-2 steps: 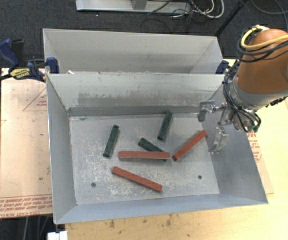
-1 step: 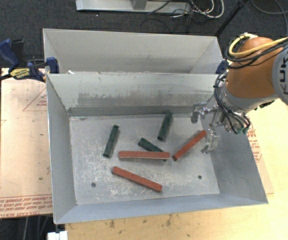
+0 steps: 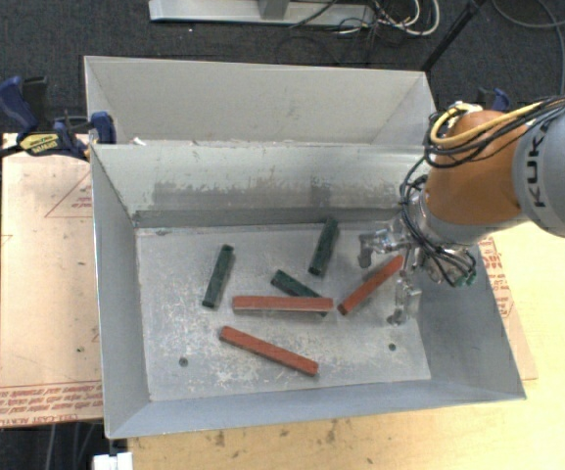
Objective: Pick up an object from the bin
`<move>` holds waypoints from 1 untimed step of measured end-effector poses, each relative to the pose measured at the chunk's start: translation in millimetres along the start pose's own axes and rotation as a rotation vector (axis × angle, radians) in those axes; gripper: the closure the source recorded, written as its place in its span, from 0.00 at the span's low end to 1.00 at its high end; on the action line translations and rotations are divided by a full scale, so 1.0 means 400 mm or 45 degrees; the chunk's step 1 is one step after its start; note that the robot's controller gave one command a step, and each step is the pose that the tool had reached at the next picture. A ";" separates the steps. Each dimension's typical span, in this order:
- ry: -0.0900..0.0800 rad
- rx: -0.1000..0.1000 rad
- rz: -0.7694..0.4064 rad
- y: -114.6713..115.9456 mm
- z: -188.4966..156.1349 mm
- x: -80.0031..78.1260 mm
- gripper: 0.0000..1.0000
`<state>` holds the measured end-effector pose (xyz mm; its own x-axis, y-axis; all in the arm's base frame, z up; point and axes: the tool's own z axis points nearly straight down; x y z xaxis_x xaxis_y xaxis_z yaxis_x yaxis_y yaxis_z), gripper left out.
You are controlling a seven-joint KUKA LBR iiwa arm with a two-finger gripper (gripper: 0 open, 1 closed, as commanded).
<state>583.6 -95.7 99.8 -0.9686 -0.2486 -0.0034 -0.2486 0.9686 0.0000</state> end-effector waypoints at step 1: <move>-0.001 -0.001 -0.219 0.079 0.073 -0.106 1.00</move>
Offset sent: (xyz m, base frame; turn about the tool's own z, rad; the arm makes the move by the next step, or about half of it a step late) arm 0.0000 0.0000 0.0000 0.0000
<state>617.1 -54.6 70.6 -0.9117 -0.4108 -0.0043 -0.4108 0.9117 0.0005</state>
